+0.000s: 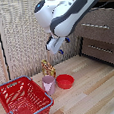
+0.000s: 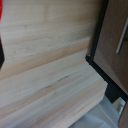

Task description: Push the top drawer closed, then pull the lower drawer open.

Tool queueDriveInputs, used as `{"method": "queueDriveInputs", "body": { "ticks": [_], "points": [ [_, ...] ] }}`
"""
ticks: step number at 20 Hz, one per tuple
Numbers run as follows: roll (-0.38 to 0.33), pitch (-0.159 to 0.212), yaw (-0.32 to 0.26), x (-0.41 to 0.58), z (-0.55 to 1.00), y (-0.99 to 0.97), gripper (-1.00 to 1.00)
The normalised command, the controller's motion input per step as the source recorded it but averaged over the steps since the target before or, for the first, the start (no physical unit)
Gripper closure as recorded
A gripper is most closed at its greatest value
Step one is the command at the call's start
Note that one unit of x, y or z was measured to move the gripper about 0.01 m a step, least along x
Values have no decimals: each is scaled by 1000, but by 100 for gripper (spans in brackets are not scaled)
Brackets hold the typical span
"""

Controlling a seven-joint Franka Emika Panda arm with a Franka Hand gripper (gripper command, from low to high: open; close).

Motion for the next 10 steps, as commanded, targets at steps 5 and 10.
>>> {"method": "queueDriveInputs", "body": {
  "ticks": [5,10],
  "points": [
    [-374,-2,108,130,95,5,-100],
    [-362,0,105,133,158,24,-100]
  ]
}}
